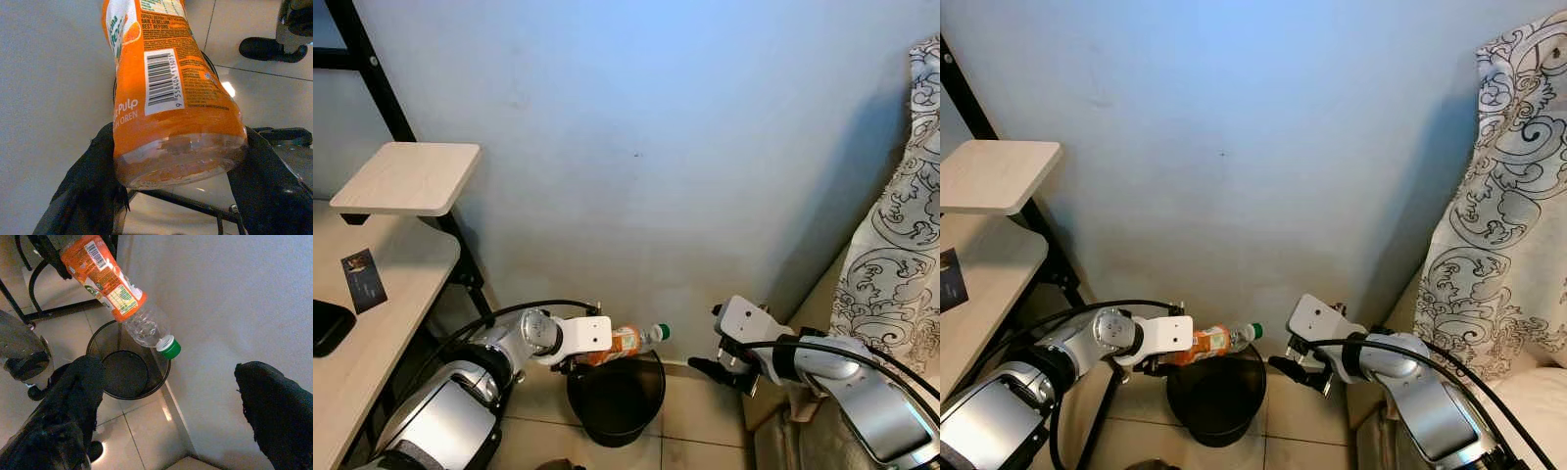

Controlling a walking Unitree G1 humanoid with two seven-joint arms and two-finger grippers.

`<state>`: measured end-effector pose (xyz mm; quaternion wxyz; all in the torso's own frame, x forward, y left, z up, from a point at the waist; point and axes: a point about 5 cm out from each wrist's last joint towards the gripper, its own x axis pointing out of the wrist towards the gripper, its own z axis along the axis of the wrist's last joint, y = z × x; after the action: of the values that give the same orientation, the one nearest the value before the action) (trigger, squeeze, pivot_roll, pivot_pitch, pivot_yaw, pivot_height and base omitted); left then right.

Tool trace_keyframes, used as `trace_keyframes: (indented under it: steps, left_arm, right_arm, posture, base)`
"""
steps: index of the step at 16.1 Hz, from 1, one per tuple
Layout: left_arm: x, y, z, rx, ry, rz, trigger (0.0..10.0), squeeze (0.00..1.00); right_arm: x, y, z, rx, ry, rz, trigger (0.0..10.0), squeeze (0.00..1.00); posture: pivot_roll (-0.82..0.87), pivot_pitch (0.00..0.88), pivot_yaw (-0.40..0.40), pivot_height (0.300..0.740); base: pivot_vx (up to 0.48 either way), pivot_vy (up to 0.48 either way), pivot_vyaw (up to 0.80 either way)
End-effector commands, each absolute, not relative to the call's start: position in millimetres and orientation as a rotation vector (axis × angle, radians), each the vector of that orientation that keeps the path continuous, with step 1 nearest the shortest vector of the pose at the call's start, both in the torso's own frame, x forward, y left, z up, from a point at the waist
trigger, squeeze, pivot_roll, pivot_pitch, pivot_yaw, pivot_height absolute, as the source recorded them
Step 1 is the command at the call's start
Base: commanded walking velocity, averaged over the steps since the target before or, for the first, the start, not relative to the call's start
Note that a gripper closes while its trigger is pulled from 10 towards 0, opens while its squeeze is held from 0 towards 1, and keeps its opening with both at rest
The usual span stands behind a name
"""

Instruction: Clean up the room

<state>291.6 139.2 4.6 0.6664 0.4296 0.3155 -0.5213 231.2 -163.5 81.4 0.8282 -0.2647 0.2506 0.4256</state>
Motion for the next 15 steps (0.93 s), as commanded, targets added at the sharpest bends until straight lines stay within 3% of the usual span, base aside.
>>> trace_keyframes:
  steps: [1,2,3,15]
  left_arm:
    - [294.5,142.9,7.2,0.974,0.719,-1.161,10.0,0.0]
    - [294.1,144.2,6.9,0.972,0.731,-1.164,10.0,0.43]
    - [294.2,144.6,7.0,0.973,0.733,-1.164,10.0,1.0]
    - [290.8,154.0,5.6,0.966,0.798,-1.191,10.0,1.0]
  right_arm:
    - [233.6,-159.3,83.1,-0.57,0.514,0.925,10.0,0.0]
    - [234.0,-158.6,83.1,-0.569,0.511,0.926,10.0,0.0]
    - [234.4,-158.6,83.1,-0.57,0.51,0.926,10.0,0.0]
    - [237.9,-158.2,82.6,-0.571,0.503,0.924,10.0,0.0]
  posture:
    - [-0.12,0.0,0.013,0.74]
    - [-0.12,0.0,0.013,0.74]
    - [-0.12,0.0,0.013,0.74]
    - [-0.12,0.0,0.007,0.74]
  base:
    - [0.0,0.0,0.0]
    - [0.0,0.0,0.0]
    - [0.0,0.0,0.0]
    - [0.0,0.0,0.0]
